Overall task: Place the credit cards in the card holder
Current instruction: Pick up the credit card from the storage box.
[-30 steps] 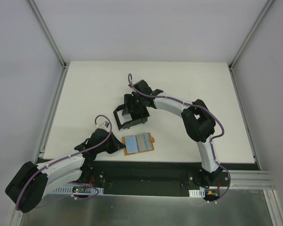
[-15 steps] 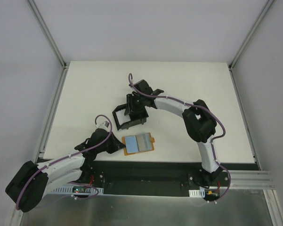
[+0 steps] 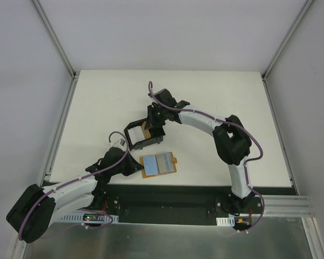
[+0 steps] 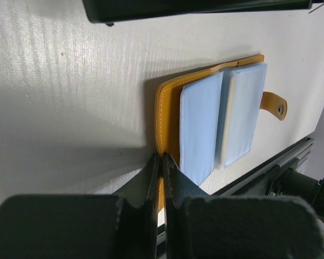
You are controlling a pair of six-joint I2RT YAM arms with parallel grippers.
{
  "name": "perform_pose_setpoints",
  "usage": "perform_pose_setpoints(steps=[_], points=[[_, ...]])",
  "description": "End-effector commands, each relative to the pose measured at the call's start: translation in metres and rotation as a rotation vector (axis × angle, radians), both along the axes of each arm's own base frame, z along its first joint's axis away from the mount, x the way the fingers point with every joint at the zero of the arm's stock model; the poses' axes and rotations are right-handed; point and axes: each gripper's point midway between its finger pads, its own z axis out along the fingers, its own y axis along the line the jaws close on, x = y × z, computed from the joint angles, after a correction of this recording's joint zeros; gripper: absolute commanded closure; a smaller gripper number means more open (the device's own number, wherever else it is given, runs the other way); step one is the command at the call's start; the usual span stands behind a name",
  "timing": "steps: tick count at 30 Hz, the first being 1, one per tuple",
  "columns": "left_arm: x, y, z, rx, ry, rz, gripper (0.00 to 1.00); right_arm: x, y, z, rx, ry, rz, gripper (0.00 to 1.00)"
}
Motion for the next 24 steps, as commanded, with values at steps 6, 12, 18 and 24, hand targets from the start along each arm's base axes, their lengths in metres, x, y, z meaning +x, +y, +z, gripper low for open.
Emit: perform_pose_setpoints(steps=[6,12,18,24], points=[[-0.023,0.025,-0.034,0.127,0.104,0.001,1.0,0.018,-0.026,0.063,0.022,-0.153,-0.084,0.99],[-0.025,0.026,-0.035,0.128,0.111,0.001,1.0,0.011,-0.048,0.094,0.076,-0.202,-0.107,1.0],[-0.026,0.027,-0.037,0.135,0.119,0.0,1.0,-0.037,-0.065,0.099,0.242,-0.149,-0.142,1.0],[-0.027,0.028,-0.039,0.142,0.123,0.0,1.0,-0.091,-0.076,0.067,0.318,-0.071,-0.173,1.0]])
